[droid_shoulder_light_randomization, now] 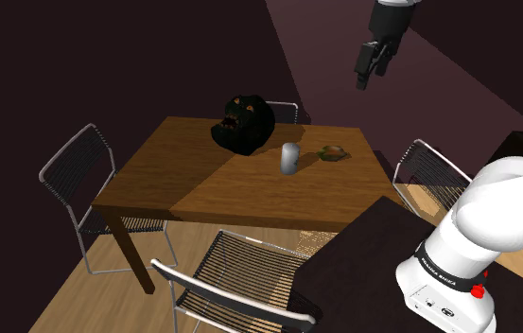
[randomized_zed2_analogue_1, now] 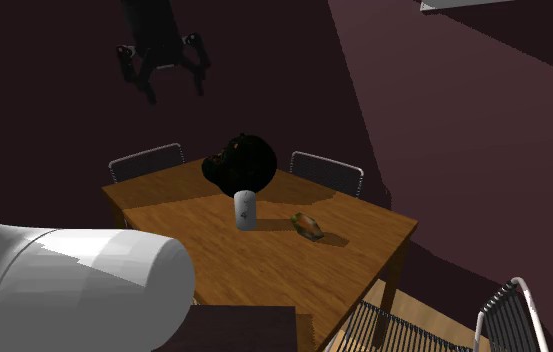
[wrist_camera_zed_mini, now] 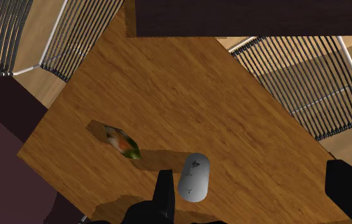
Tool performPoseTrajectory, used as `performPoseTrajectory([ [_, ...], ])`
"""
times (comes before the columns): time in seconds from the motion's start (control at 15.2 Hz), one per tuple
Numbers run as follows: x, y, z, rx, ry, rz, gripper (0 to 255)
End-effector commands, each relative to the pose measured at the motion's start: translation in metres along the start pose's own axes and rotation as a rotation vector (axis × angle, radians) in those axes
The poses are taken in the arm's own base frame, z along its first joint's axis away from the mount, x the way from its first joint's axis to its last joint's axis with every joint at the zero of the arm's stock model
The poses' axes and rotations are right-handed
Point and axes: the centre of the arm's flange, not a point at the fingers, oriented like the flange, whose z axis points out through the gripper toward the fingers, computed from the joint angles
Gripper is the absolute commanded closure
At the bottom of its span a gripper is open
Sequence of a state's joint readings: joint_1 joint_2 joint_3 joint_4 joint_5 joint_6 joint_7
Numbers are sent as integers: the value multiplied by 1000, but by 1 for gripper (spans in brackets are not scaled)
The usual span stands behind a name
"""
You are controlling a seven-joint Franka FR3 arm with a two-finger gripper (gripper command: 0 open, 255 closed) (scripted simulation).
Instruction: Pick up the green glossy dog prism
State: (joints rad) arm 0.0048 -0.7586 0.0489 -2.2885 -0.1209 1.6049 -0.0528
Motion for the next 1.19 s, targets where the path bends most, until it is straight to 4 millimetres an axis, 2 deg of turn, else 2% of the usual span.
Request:
performPoseTrajectory([
  [0.0,0,0,0,0,0,0,0],
  [0.53,18,64,85,28,7,-144,0],
  [1.12,49,129,183,59,14,-305,0],
])
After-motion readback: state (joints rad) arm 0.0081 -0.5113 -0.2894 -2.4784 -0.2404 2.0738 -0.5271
